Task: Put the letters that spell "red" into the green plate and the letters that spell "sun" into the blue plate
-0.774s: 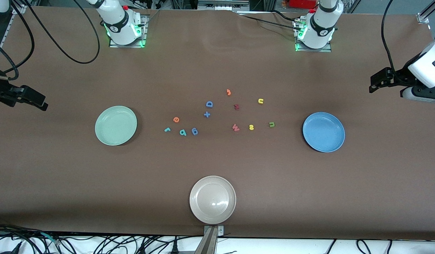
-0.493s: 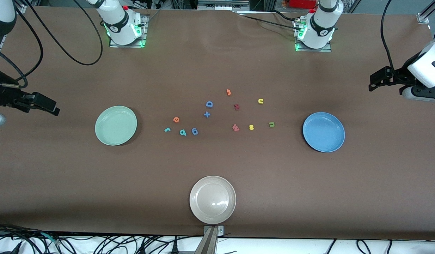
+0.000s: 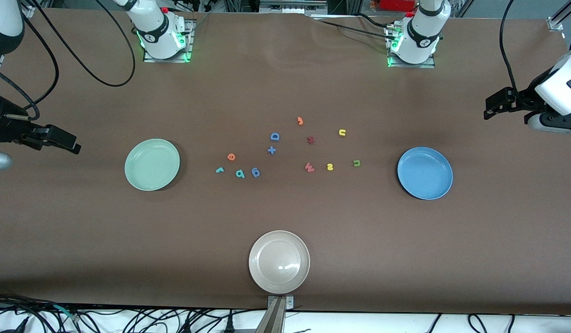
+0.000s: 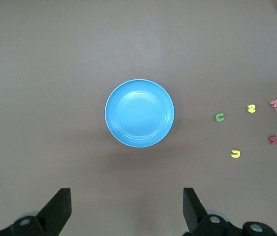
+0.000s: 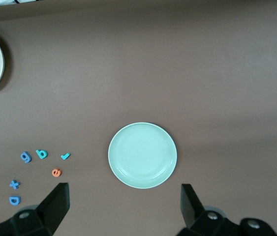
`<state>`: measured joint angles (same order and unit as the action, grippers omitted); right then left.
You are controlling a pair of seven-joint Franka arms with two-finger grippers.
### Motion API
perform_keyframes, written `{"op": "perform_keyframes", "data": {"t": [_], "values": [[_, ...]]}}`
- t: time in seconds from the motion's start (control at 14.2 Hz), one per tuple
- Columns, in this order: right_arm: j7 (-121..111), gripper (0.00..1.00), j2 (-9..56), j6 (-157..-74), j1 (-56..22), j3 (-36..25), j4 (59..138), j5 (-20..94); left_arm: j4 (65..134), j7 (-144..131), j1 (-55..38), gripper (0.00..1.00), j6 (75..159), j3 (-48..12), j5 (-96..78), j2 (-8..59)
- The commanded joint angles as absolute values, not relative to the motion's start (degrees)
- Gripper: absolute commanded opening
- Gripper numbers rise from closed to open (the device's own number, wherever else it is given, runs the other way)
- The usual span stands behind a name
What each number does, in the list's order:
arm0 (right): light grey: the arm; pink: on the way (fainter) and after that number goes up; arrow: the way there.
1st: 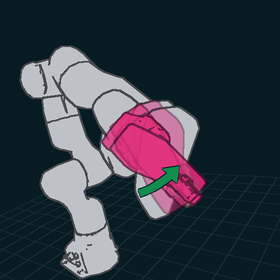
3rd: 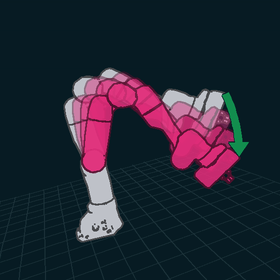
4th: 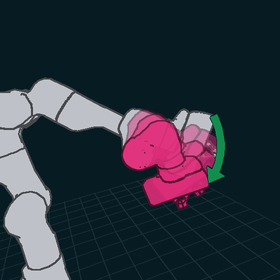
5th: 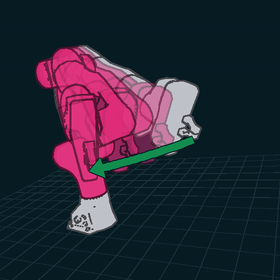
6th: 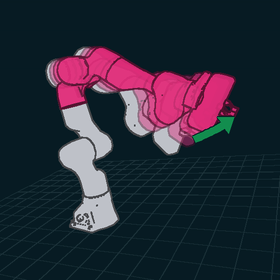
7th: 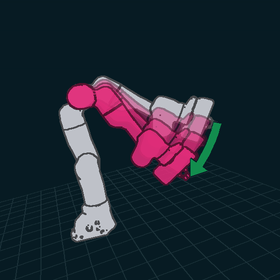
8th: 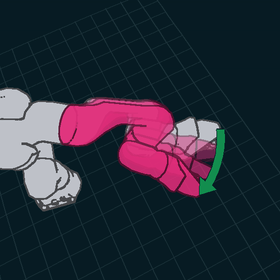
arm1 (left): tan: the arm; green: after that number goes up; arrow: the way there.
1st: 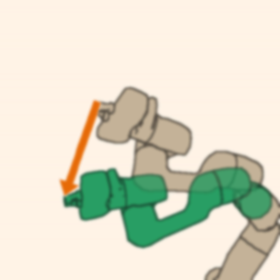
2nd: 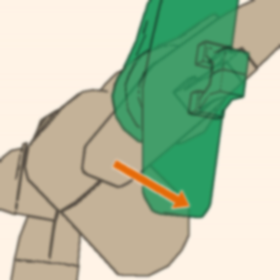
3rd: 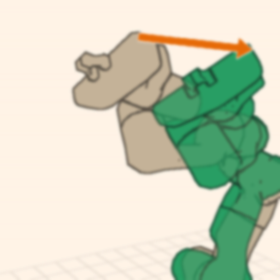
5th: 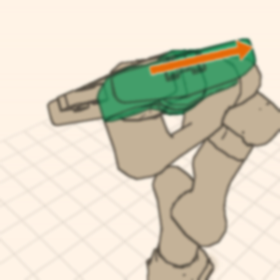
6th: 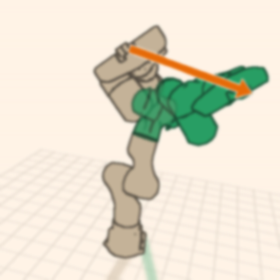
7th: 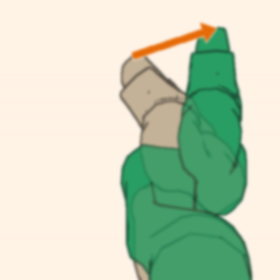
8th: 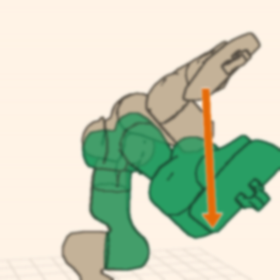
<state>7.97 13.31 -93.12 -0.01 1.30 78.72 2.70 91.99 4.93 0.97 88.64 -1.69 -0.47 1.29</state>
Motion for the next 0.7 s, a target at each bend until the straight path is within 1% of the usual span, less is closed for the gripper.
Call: {"op": "perform_keyframes", "data": {"t": [0.0,0.35,0.63], "values": [[7.5,1.00,13.6,-92.7,0.4,1.5,78.9,3.3,90.4,4.6,1.1,1.00,87.3,-1.7,-2.4,1.7],[7.8,1.00,13.6,-92.8,0.4,1.5,79.5,3.0,90.4,4.5,1.1,1.00,87.3,-1.7,-2.4,1.7],[8.2,1.00,13.5,-92.9,0.1,1.6,79.5,-0.1,90.4,4.6,1.1,1.00,87.3,-1.7,-2.4,1.7]]}}
